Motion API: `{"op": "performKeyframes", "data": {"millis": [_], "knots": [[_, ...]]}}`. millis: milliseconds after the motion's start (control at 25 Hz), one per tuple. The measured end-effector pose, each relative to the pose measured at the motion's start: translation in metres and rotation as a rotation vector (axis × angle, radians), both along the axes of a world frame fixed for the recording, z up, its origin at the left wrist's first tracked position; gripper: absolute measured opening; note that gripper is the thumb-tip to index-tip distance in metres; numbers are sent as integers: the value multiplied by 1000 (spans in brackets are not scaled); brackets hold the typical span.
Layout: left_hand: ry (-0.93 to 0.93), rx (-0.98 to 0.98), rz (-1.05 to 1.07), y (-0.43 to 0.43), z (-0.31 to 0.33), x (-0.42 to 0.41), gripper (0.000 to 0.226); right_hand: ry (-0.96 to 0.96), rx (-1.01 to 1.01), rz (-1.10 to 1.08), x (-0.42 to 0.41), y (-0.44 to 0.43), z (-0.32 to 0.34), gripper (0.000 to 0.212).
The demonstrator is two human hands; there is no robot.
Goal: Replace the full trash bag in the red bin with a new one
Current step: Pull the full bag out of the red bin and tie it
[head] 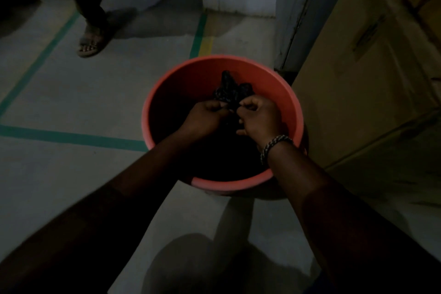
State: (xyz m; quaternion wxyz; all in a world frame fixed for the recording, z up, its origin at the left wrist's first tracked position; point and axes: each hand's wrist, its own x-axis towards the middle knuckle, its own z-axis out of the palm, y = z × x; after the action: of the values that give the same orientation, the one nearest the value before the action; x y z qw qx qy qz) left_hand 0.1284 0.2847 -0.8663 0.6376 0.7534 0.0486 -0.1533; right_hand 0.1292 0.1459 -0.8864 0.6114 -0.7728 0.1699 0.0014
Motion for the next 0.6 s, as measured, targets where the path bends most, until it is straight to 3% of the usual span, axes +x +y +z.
{"op": "performKeyframes", "data": {"millis": [200,360,600], "knots": [[122,-68,7,0,14,-4,17,-5,-25,25,-1,1,-1,8],[67,149,-65,2,9,-2,22,-32,-179,8,0,0,-6,18],[77,173,90,5,4,1,17,-106,-329,173,1,5,-18,8]]}}
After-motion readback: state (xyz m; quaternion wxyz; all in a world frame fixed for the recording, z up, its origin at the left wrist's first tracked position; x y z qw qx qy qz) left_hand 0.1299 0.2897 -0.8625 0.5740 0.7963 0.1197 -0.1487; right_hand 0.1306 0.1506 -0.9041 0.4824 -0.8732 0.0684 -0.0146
